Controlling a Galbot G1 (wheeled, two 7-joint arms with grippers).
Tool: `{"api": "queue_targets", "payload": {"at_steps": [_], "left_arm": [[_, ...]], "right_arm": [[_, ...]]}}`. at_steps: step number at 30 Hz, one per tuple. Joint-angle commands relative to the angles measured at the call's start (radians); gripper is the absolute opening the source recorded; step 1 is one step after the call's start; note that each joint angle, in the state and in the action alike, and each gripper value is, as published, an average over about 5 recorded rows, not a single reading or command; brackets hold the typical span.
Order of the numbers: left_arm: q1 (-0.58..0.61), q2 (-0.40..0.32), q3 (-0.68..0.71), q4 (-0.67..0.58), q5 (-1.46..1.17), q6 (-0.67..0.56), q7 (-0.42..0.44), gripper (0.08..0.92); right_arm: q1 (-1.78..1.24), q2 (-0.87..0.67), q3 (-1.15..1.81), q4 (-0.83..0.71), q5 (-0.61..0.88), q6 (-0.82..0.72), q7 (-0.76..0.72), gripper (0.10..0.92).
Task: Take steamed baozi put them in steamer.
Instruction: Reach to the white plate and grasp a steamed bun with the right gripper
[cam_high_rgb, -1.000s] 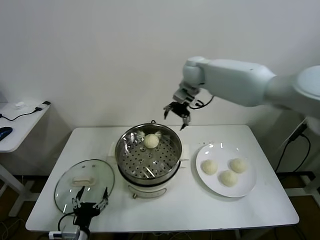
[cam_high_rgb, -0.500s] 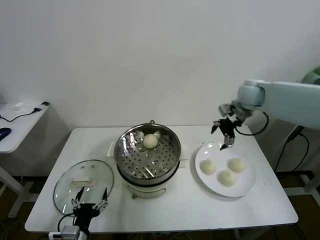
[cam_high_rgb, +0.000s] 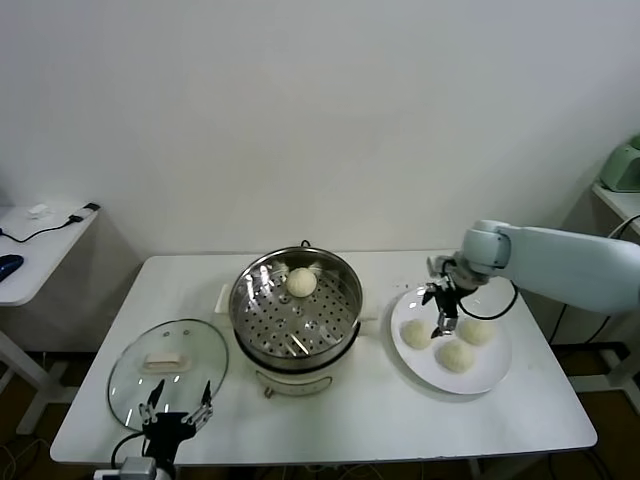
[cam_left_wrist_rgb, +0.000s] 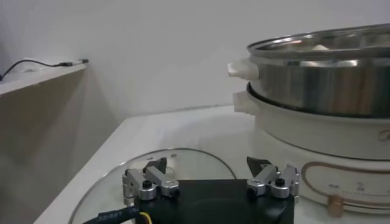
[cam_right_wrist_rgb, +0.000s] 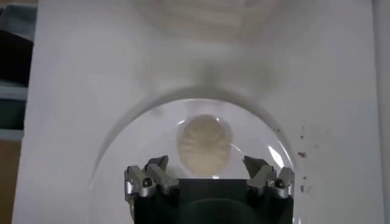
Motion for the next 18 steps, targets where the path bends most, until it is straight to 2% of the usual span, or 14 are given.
{"api": "queue_targets", "payload": {"at_steps": [1, 12, 18], "left_arm": [[-0.001, -0.001, 0.005, 0.006, 0.006, -0.002, 0.0, 0.823], [-0.008, 0.001, 0.005, 0.014, 0.008, -0.006, -0.002, 0.823], [-0.008, 0.001, 0.006, 0.01, 0.01, -0.006, -0.003, 0.823]], "right_arm": [[-0.137, 0.04, 0.083, -0.083, -0.05, -0.042, 0.028, 0.823], [-0.152, 0.088, 0.097, -0.136, -0.07, -0.045, 0.031, 0.809], [-0.122, 0.087, 0.095, -0.112, -0.059, -0.039, 0.016, 0.713]]}}
